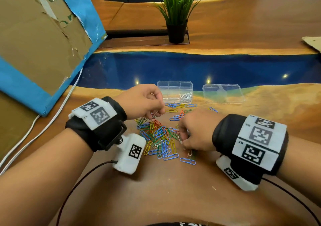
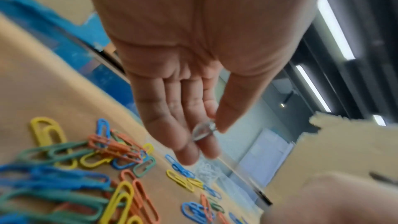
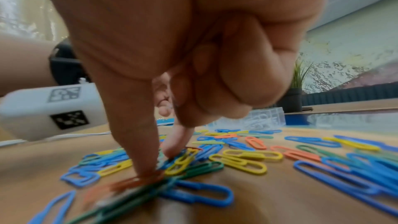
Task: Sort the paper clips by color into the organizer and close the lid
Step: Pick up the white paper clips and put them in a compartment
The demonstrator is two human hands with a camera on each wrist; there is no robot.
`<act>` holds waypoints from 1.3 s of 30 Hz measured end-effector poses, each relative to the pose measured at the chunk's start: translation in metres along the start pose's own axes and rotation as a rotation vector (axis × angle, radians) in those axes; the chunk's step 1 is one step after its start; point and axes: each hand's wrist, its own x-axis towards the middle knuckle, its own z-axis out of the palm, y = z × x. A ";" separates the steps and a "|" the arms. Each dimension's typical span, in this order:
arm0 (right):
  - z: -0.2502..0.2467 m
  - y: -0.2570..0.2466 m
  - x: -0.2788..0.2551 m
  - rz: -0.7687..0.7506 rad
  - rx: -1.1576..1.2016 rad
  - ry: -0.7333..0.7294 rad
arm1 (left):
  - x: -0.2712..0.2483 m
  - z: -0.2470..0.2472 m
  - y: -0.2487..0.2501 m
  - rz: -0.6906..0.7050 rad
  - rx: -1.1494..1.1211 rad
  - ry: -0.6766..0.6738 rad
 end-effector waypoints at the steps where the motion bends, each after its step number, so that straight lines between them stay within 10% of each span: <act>1: -0.001 0.002 0.001 0.003 -0.009 -0.004 | -0.003 -0.001 -0.002 -0.014 -0.072 -0.003; 9: -0.004 0.003 0.000 0.027 -0.025 0.049 | -0.030 0.009 -0.006 -0.075 0.572 -0.182; 20: -0.005 0.006 0.000 0.059 -0.012 -0.073 | -0.045 0.029 0.004 0.012 1.020 -0.042; 28: -0.011 0.033 -0.004 0.277 1.053 -0.107 | -0.044 0.030 0.002 0.002 1.029 -0.039; 39: -0.004 0.051 -0.012 0.193 1.578 -0.252 | -0.038 0.018 -0.003 -0.017 0.934 -0.046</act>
